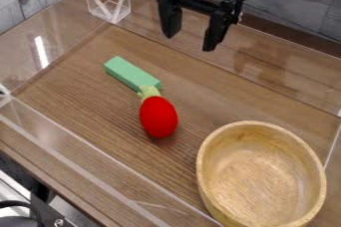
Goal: Move the red fruit to the right
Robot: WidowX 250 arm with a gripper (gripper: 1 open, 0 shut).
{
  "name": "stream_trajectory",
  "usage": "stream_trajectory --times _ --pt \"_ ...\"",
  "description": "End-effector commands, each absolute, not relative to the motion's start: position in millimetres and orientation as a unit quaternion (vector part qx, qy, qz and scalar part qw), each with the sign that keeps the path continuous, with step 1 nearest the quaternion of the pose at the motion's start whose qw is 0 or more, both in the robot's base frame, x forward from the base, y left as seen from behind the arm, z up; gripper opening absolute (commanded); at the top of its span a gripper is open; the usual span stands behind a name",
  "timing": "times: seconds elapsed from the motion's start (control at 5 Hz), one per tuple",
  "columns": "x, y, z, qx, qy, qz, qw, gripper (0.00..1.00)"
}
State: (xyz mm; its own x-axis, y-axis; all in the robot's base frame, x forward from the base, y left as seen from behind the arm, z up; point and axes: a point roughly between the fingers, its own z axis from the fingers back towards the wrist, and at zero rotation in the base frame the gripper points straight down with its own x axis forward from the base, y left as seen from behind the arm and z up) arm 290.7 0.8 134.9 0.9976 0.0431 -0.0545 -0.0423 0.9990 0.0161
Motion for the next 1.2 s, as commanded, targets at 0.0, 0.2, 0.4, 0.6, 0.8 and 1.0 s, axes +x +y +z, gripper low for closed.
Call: stream_trajectory --times 0.0,0.2,0.4,0.6,0.8,1.0 --pt "296 -1 159.5 0.002 -0.018 0.023 1.0 1.0" --pt "295 -2 151.3 -0.001 -0.017 -0.01 1.0 1.0" --pt "296 -1 143.7 0.0 -0.016 -0.036 0.999 1.0" --pt "302 -7 146.0 0.003 -0.017 -0.002 1.0 1.0" --pt "310 -10 146.5 0.007 -0.016 0.03 0.999 1.0" --pt "312 -7 152.6 0.012 -0.013 0.034 0.999 1.0"
